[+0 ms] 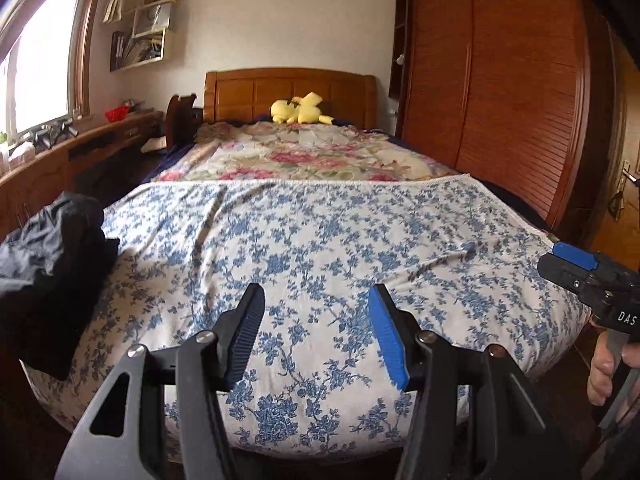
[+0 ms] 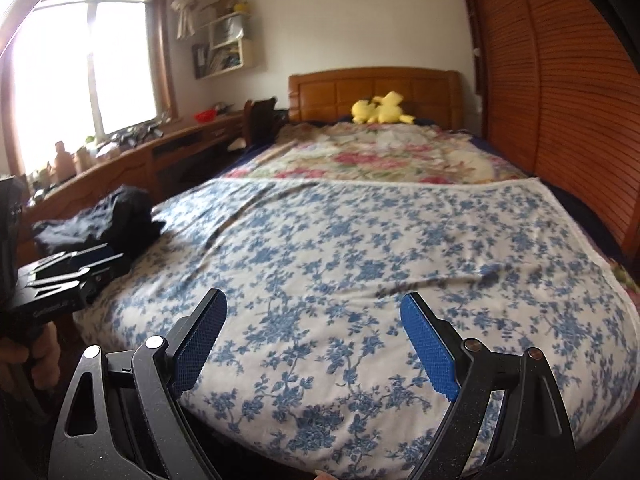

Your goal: Fold large clothes

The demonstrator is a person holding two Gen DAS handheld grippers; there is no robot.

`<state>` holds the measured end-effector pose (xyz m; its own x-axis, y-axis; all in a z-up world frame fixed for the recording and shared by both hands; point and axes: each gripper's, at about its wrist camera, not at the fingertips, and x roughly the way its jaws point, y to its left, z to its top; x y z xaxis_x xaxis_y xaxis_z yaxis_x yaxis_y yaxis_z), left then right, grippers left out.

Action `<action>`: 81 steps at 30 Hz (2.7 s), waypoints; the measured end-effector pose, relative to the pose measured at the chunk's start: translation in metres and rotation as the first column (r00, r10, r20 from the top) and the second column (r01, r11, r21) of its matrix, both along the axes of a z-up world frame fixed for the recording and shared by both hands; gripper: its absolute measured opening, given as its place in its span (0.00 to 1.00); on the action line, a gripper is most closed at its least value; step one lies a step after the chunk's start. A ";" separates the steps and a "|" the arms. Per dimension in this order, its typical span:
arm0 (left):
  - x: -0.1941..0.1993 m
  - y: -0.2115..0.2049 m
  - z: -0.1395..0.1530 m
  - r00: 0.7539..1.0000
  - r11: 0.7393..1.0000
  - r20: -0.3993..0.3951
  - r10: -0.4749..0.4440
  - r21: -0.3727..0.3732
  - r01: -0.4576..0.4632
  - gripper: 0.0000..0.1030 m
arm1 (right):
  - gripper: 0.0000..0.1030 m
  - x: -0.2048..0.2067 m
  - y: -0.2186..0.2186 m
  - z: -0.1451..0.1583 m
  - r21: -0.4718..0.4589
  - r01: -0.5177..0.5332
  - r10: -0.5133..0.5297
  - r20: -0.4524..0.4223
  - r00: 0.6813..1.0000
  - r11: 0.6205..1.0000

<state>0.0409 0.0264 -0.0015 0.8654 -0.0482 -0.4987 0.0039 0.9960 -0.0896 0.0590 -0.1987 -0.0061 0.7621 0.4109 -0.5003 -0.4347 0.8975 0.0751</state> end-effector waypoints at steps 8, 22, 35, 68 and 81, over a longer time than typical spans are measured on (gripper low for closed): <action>-0.023 -0.009 0.042 0.995 1.000 0.095 -0.009 0.020 0.007 0.52 | 0.88 -0.030 -0.004 0.040 0.016 0.042 -0.044 0.118 0.992 0.999; -0.042 -0.008 0.055 0.990 0.999 0.137 0.011 0.035 -0.016 0.52 | 0.88 -0.050 -0.011 0.063 0.053 0.065 -0.073 0.183 0.980 0.996; -0.042 -0.009 0.051 0.991 0.999 0.133 0.015 0.032 -0.019 0.52 | 0.88 -0.047 -0.010 0.059 0.050 0.065 -0.073 0.173 0.982 0.997; -0.047 -0.008 0.051 0.991 0.999 0.135 0.024 0.035 -0.029 0.52 | 0.88 -0.045 -0.012 0.056 0.049 0.068 -0.076 0.171 0.982 0.996; -0.049 -0.010 0.052 0.990 0.999 0.138 0.026 0.036 -0.031 0.52 | 0.88 -0.045 -0.013 0.054 0.049 0.066 -0.073 0.174 0.982 0.997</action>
<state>-0.0079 0.0164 0.0504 0.9267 -0.0057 -0.3758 -0.0149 0.9985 -0.0519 0.0138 -0.2115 0.0477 0.8642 0.3719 -0.3390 -0.3811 0.9236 0.0417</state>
